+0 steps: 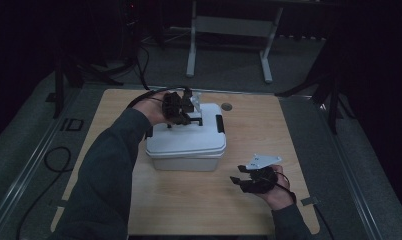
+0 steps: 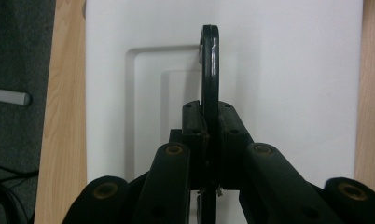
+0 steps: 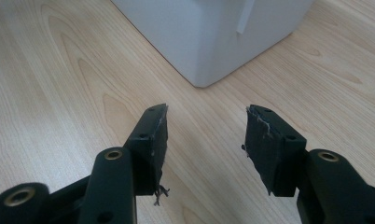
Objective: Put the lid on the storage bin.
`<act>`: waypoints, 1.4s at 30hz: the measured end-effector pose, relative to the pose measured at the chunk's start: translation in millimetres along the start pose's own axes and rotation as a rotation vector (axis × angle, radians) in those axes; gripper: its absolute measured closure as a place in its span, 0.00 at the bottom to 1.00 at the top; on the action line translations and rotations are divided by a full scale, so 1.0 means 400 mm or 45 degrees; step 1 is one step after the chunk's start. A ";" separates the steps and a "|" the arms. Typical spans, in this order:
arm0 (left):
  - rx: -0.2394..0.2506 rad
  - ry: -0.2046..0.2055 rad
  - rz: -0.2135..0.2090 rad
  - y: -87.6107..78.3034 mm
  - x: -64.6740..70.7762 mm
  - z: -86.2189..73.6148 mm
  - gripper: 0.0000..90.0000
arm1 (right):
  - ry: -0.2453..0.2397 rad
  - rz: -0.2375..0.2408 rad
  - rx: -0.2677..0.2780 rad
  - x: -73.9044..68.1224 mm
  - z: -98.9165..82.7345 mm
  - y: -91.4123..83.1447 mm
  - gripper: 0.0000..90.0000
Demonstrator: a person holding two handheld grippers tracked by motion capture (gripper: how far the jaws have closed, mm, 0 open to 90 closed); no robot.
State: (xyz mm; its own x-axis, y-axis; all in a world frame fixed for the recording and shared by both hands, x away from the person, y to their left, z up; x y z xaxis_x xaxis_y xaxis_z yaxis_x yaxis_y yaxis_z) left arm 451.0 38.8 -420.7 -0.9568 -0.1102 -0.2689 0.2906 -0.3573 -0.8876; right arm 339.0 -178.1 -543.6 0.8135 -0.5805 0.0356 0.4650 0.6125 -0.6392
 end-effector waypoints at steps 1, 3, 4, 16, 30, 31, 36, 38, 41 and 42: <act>0.003 0.000 -0.002 0.001 0.001 0.001 0.94 | 0.000 0.001 -0.001 0.000 0.000 0.000 0.54; 0.000 0.006 0.001 0.003 0.002 0.001 0.94 | 0.001 0.001 -0.002 -0.001 -0.001 0.001 0.54; -0.004 0.010 0.001 0.003 0.002 0.001 0.94 | 0.002 0.000 -0.005 -0.001 -0.001 0.001 0.54; -0.003 0.029 0.004 0.012 0.005 0.007 0.94 | 0.001 0.001 -0.008 -0.001 -0.002 0.002 0.54; 0.019 0.025 0.020 0.020 0.005 0.010 0.93 | 0.003 0.001 -0.008 -0.001 -0.002 0.003 0.54; 0.019 0.025 0.021 0.021 0.005 0.010 0.93 | 0.001 0.001 -0.008 -0.001 -0.002 0.003 0.54; 0.035 0.011 0.021 0.027 0.006 0.007 0.92 | 0.003 0.002 -0.004 -0.001 -0.001 0.003 0.54; 0.033 0.015 0.022 0.030 0.006 0.006 0.92 | 0.003 0.000 -0.004 0.000 -0.001 0.002 0.54; 0.036 0.013 0.035 0.031 0.004 0.007 0.92 | 0.004 -0.001 -0.004 0.000 -0.001 0.002 0.54; 0.036 0.014 0.038 0.031 0.003 0.007 0.91 | 0.005 0.000 -0.004 0.000 -0.001 0.002 0.54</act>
State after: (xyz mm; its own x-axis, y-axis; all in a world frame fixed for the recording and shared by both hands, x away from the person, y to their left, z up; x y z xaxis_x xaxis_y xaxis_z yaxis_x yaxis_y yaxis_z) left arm 453.5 31.8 -430.9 -0.9477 -0.1112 -0.2990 0.3186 -0.3798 -0.8685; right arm 339.1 -177.8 -544.4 0.8122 -0.5824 0.0328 0.4640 0.6110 -0.6414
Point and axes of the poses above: each handheld gripper's, and its own axes: y roughly forward along the jaws, z roughly out of its top, x roughly to its right, the point moved 8 cm from there along y, roughly forward along the jaws, and after that the axes turned 4 degrees about x, right-handed, at the moved point
